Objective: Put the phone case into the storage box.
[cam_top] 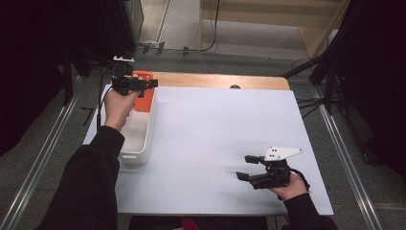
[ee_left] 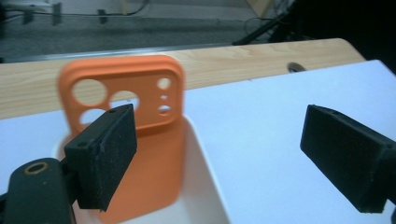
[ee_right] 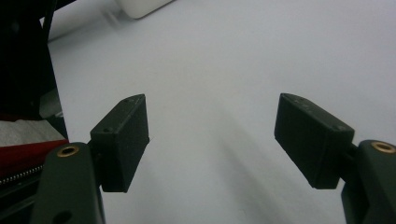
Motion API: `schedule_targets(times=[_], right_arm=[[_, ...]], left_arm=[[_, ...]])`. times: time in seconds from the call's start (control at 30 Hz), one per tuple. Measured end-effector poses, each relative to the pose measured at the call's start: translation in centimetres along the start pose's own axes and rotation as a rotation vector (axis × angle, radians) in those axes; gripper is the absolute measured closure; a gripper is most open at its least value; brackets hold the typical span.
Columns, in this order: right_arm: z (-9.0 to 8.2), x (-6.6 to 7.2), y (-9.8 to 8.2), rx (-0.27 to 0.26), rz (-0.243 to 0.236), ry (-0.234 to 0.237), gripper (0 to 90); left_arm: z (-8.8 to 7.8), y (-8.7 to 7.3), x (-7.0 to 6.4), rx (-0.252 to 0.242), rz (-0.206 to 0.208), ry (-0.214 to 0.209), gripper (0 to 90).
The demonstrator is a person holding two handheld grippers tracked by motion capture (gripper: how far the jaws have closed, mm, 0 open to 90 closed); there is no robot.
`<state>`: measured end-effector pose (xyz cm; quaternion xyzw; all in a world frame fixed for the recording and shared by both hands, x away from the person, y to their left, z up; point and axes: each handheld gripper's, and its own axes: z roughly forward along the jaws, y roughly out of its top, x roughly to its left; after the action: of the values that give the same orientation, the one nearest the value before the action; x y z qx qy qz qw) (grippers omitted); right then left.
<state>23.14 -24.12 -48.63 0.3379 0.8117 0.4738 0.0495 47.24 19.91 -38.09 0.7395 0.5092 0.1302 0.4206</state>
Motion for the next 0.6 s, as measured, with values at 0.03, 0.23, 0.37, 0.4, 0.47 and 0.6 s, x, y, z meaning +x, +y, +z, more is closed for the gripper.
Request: schedule_targets(times=[0.03,0.23,0.37,0.4,0.47,0.6], right_arm=[[0.0,0.0,0.0,0.002,0.001,0.001,25.0],[0.0,0.1,0.0,0.002,-0.003,-0.002,24.9],[-0.1,0.2,0.0,-0.001,0.003,-0.005,24.9],[-0.1,0.2,0.0,-0.003,0.003,-0.006,24.9],[-0.1,0.2,0.0,-0.003,0.004,-0.007,24.9],[-0.1,0.2,0.0,0.001,0.007,-0.009,24.9]], left_arm=[[-0.1,0.0,-0.2,0.003,0.0,-0.015,11.1],[-0.6,-0.2,-0.9,0.032,0.025,-0.091,11.2],[-0.7,-0.5,-1.3,0.05,0.037,-0.126,11.2],[-0.8,-0.6,-1.4,0.052,0.04,-0.134,11.2],[-0.9,-0.7,-1.6,0.055,0.051,-0.149,11.2],[-1.1,-1.2,-2.0,0.063,0.067,-0.176,11.3]])
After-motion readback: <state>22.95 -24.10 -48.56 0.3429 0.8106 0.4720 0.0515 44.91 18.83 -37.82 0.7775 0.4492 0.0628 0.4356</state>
